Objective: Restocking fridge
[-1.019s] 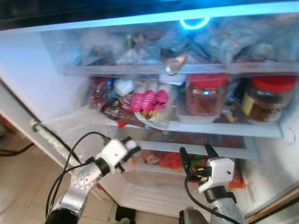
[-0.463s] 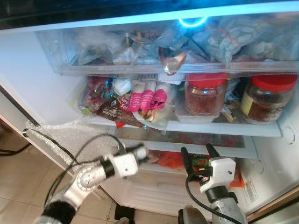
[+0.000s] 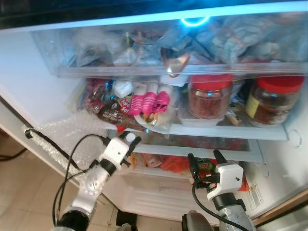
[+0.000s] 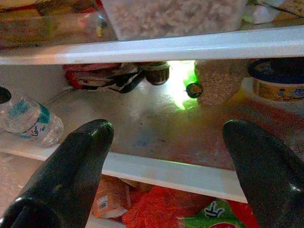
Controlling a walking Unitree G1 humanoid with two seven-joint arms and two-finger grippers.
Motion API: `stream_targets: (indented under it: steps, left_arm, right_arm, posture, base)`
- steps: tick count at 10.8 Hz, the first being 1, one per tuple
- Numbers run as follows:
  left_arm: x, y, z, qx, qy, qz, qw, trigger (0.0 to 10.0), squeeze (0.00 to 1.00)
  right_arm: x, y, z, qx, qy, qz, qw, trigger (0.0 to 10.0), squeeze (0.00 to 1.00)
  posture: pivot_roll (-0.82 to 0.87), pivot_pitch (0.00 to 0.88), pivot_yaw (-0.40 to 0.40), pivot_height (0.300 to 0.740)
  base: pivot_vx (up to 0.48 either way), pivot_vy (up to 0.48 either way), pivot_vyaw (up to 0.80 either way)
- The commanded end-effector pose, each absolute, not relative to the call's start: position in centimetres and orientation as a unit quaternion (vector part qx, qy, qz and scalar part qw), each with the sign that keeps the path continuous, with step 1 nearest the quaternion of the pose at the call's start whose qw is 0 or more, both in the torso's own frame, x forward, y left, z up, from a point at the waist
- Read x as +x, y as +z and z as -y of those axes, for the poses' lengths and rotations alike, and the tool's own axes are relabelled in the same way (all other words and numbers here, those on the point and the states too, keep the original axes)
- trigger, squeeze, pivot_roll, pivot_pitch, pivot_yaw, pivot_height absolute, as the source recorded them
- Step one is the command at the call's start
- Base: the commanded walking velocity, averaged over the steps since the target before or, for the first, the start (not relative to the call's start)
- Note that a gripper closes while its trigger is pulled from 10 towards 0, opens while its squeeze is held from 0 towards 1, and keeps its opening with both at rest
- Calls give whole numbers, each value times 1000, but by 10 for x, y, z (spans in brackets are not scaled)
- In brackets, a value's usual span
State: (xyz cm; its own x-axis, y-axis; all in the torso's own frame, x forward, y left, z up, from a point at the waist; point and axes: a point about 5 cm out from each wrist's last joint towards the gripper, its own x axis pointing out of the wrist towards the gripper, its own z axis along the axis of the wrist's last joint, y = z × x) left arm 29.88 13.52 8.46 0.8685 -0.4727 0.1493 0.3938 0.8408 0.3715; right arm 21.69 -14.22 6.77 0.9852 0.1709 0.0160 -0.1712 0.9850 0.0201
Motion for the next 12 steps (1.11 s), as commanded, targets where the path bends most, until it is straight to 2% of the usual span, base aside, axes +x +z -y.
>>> stream_targets:
  steps: [1,4,5,12]
  left_arm:
    - [300,90,-142,153,-207,136,957,10000,0]
    - [301,88,-141,138,-205,128,960,10000,0]
    - [295,66,-145,144,-221,71,962,10000,0]
    - [278,39,-163,128,-206,4,970,10000,0]
  right_arm:
    - [216,66,142,10,85,7,996,10000,0]
    - [215,66,144,8,83,7,997,10000,0]
    - [214,63,145,7,81,3,997,10000,0]
    - [214,61,146,8,81,1,997,10000,0]
  posture:
    - [-228,71,122,660]
    - [-234,71,120,660]
    - [-239,75,118,660]
    - [-231,73,118,660]
  base:
    - [0,0,0]
    - [0,0,0]
    - [0,0,0]
    - [0,0,0]
